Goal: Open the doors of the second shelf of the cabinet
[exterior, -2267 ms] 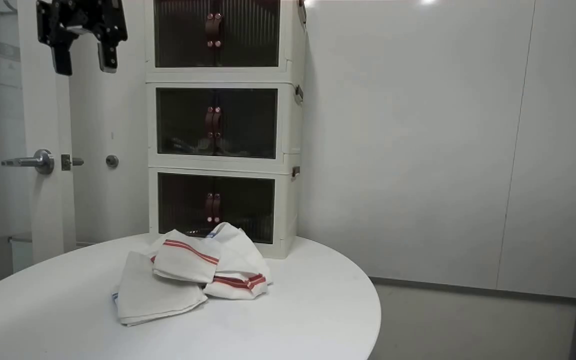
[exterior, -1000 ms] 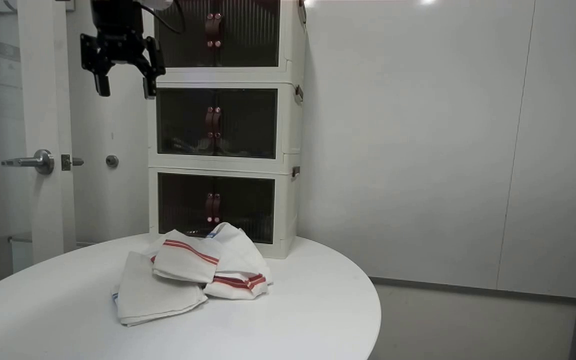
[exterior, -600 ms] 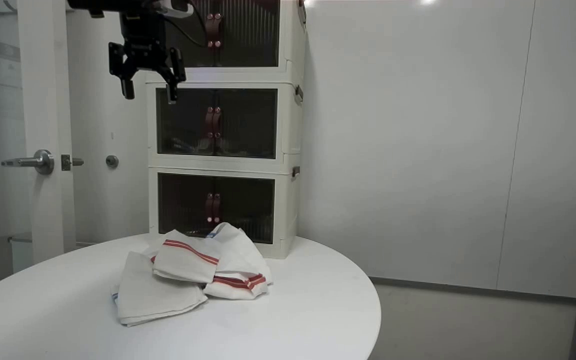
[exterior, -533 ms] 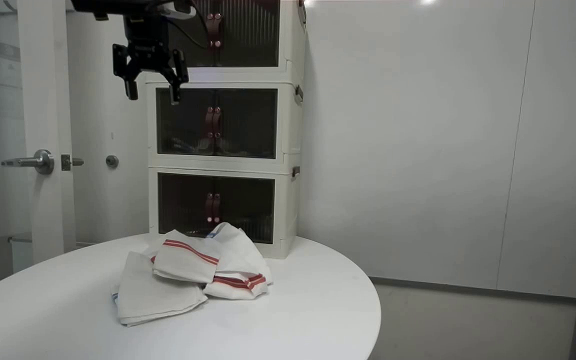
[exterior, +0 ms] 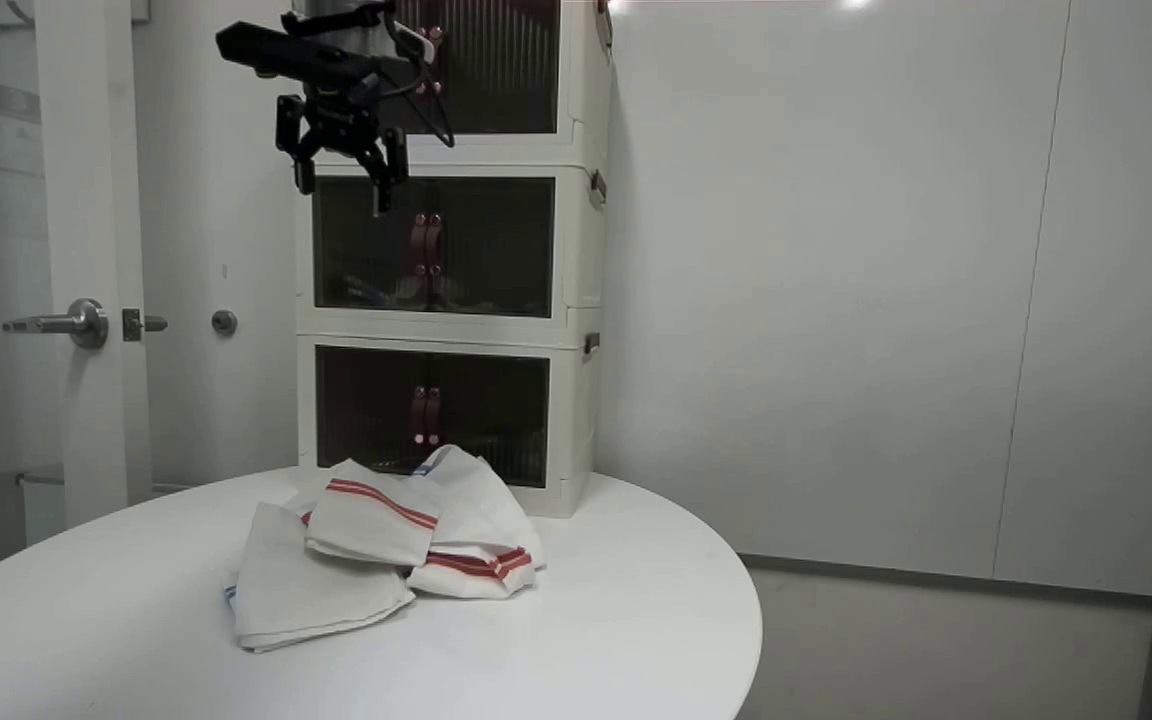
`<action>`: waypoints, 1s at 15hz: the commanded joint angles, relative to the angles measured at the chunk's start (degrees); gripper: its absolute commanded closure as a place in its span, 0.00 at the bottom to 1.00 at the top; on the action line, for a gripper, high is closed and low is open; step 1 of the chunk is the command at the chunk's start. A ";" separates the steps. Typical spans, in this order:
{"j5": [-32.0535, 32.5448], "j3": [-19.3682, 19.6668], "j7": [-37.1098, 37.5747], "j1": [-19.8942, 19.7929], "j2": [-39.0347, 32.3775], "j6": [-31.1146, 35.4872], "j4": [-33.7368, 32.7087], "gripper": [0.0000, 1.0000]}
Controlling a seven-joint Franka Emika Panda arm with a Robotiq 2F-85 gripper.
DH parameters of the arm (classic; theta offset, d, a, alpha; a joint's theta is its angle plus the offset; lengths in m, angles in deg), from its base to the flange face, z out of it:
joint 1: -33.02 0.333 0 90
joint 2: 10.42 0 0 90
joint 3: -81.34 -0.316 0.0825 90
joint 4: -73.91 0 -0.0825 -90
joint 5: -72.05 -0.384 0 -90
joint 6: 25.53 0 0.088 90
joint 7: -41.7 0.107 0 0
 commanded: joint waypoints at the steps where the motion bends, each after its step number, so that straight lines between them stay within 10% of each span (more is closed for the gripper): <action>1: -12.28 -0.14 -11.62 -1.24 -4.34 -1.32 -5.51 0.00; 15: -33.00 -0.97 -33.10 -9.35 -16.60 -6.30 -17.89 0.00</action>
